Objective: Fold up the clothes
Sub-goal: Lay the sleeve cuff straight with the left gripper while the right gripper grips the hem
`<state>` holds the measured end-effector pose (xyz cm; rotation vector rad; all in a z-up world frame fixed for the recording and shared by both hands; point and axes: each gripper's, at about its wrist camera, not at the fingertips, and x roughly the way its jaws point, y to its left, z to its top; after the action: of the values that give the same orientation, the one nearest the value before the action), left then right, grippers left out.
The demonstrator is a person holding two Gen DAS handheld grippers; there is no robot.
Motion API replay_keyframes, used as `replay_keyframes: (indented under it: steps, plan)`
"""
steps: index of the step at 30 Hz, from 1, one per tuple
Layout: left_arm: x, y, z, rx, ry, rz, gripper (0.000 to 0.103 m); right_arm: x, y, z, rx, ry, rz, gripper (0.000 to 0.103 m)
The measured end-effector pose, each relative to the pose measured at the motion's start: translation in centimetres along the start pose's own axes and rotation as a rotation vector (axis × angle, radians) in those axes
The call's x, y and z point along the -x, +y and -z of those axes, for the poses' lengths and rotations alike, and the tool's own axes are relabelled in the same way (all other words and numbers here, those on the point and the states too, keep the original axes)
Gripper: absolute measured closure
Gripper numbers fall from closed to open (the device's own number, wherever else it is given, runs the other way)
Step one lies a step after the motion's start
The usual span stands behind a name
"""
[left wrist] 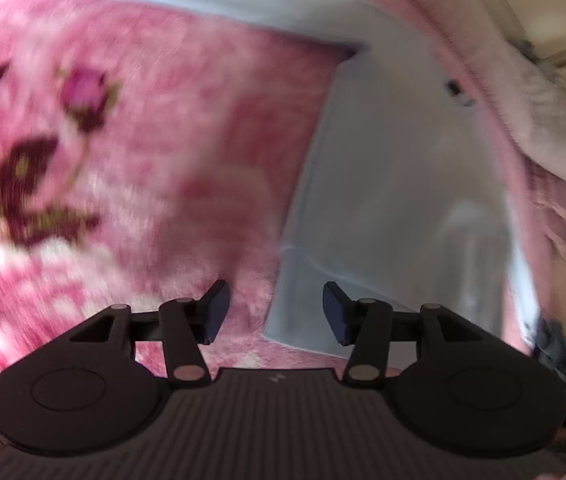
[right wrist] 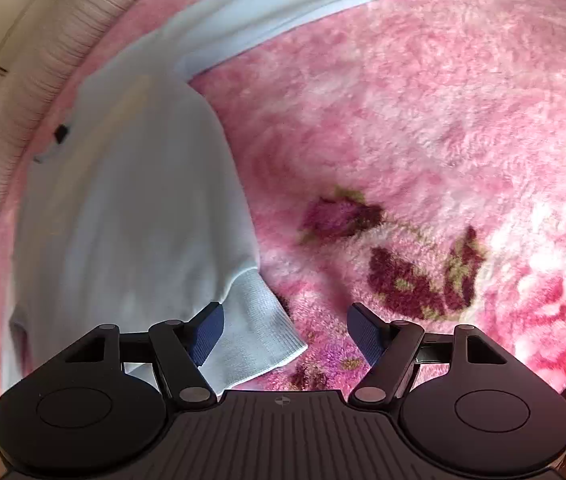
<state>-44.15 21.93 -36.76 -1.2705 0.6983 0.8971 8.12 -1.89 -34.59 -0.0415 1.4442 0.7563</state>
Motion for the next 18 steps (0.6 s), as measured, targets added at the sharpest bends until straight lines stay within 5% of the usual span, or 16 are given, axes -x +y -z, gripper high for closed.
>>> replay_keyframes:
  steps: [1, 3, 5, 6, 8, 11, 13, 18]
  plan:
    - [-0.1, -0.1, 0.2, 0.024, -0.024, 0.005, 0.044, -0.1, -0.1, 0.0, 0.010, -0.003, -0.011, 0.031]
    - [-0.3, -0.7, 0.7, 0.047, -0.052, 0.021, 0.045, -0.4, -0.2, 0.1, 0.031, -0.010, -0.032, 0.031]
    - [-0.9, -1.6, 1.1, 0.012, -0.039, 0.040, 0.078, -0.5, -0.2, 0.4, 0.065, -0.025, -0.042, 0.035]
    - [-1.2, -2.3, 1.2, -0.015, -0.028, 0.035, 0.099, -0.6, 0.1, 0.4, 0.102, -0.020, -0.033, 0.062]
    - [-1.1, -3.4, 1.5, -0.058, -0.024, 0.036, 0.100, -0.8, 0.8, 0.2, 0.177, -0.010, -0.016, 0.092]
    - [2.0, -3.9, 2.0, -0.067, -0.083, 0.101, 0.100, 0.7, 1.7, -0.5, 0.252, 0.003, -0.031, 0.093]
    - [2.9, -3.9, 2.6, -0.106, -0.084, 0.059, 0.100, 2.4, 1.4, -0.8, 0.267, -0.003, -0.081, 0.093]
    - [0.0, -3.7, 5.0, -0.099, -0.041, -0.074, 0.097, 0.8, -0.6, -0.7, 0.283, 0.056, -0.029, 0.093]
